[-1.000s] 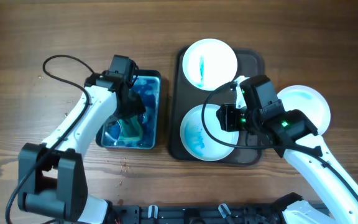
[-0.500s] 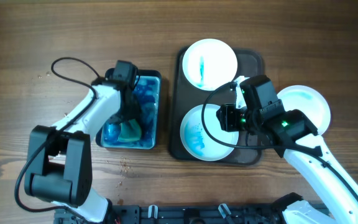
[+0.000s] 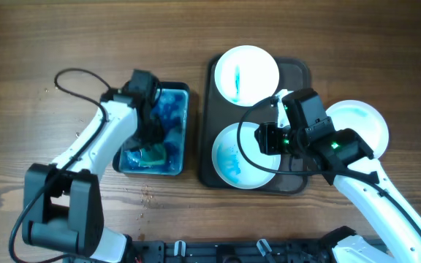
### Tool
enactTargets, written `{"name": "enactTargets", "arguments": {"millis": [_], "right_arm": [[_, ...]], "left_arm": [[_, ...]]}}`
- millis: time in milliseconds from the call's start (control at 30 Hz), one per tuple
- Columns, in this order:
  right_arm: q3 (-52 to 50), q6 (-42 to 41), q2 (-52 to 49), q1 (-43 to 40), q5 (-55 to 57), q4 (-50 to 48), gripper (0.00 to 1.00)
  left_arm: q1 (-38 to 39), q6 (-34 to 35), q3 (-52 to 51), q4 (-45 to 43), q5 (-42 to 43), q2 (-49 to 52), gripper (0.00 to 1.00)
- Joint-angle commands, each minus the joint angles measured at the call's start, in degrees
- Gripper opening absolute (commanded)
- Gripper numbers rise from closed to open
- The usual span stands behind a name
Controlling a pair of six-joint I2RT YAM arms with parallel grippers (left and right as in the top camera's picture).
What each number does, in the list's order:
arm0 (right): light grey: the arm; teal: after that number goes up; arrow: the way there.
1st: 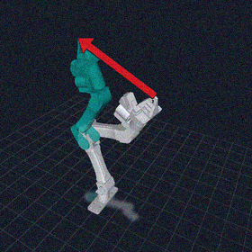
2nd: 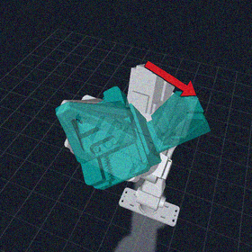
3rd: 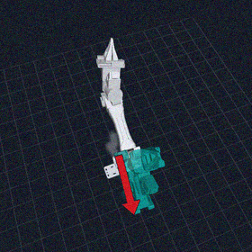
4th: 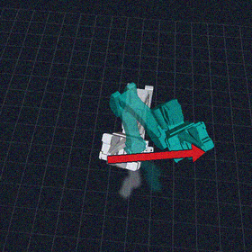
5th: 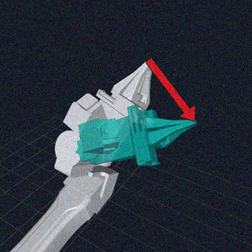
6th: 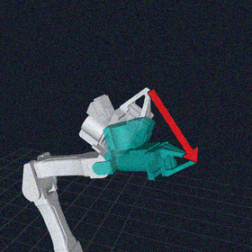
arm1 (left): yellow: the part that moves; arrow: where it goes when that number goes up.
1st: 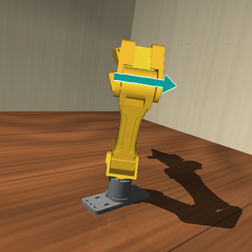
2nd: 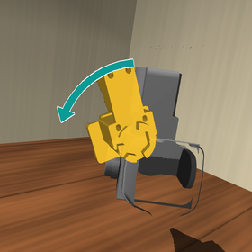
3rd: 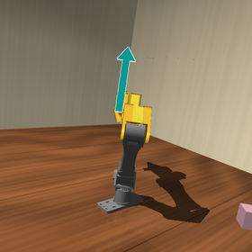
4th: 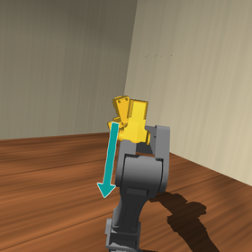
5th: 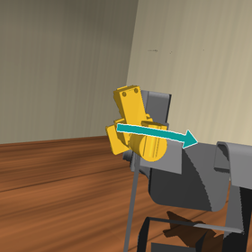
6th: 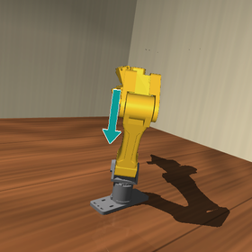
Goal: Clean dirty plates on tray and stack at the side
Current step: 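Grasp the green sponge in the water tray with the left gripper and lift, then scrub the stained plate with the sponge held in the left gripper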
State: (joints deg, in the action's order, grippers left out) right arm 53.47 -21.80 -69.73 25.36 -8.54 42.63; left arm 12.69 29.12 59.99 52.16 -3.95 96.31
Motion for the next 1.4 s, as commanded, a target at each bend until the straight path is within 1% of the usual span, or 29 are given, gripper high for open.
{"name": "enactTargets", "arguments": {"millis": [0, 33, 100, 133, 233, 367, 467, 567, 700, 733, 767, 833, 900, 1033, 1133, 1233, 1300, 1367], "right_arm": [[0.8, -2.2, 0.5, 0.3, 4.7, 0.9, 0.51], [0.8, -3.5, 0.5, 0.3, 6.4, 1.2, 0.52], [0.8, -5.8, 0.2, 0.3, 9.8, 1.8, 0.54], [0.8, -6.6, -0.2, 0.2, 10.3, 1.9, 0.54], [0.8, -8.3, -0.8, -0.9, 10.1, 1.9, 0.54], [0.8, -7.4, -2.1, -5.0, 7.5, 2.2, 0.54], [0.8, -2.1, -3.6, -8.6, 2.6, 2.2, 0.54], [0.8, 3.2, -6.1, -11.0, -1.1, 2.6, 0.54], [0.3, 5.9, -11.4, -11.7, -1.8, 2.5, 0.54], [0.3, 6.6, -12.7, -11.7, -2.0, 2.4, 0.54], [0.1, 7.1, -16.3, -11.7, -2.3, 2.0, 0.54], [-0.1, 8.4, -19.6, -11.7, -4.0, 0.9, 0.53], [-0.8, 9.2, -23.7, -11.7, -5.5, -1.6, 0.45], [-2.9, 9.2, -27.5, -11.7, -5.5, -6.3, 0.35], [-4.8, 7.5, -28.3, -11.7, -5.5, -9.4, 0.26], [-8.1, 2.5, -28.3, -11.7, -3.9, -13.6, 0.14], [-10.2, -2.1, -28.3, -11.7, -1.9, -15.3, 0.05], [-11.7, -3.8, -28.3, -11.7, -1.8, -17.1, 0.04]], "left_arm": [[-0.2, 1.4, -9.1, -7.1, 2.5, 0.0, 0.38], [-0.2, 1.4, -10.3, -8.7, 2.7, 0.0, 0.33], [-0.2, 1.3, -11.9, -10.9, 2.8, 0.0, 0.11], [-0.2, 1.3, -11.7, -11.0, 2.8, 0.0, 0.04], [-0.2, 0.8, -9.4, -9.2, 2.6, -0.4, 0.04], [-0.2, -1.7, -2.3, -2.4, 2.4, -1.5, 0.04], [-0.2, -3.5, 5.4, 4.2, 1.9, -2.5, 0.04], [-0.2, -3.5, 13.0, 10.4, 1.8, -3.8, 0.04], [0.2, -3.5, 21.9, 16.8, 2.7, -5.3, 0.04], [0.4, -3.5, 23.0, 17.5, 3.2, -5.5, 0.04], [1.4, -3.5, 24.5, 18.0, 5.4, -6.1, 0.04], [2.5, -3.4, 24.5, 17.4, 8.0, -6.6, 0.04], [4.5, -3.4, 24.4, 16.5, 10.9, -6.5, 0.04], [7.8, -3.4, 24.3, 14.8, 11.2, -5.3, 0.04], [9.6, -1.7, 24.3, 13.5, 11.2, -3.9, 0.04], [11.7, -1.1, 24.3, 11.7, 12.9, -1.7, 0.04], [13.3, 0.6, 24.3, 10.6, 14.1, 0.0, 0.04], [15.0, 1.6, 24.3, 9.1, 15.0, 2.0, 0.04]]}}
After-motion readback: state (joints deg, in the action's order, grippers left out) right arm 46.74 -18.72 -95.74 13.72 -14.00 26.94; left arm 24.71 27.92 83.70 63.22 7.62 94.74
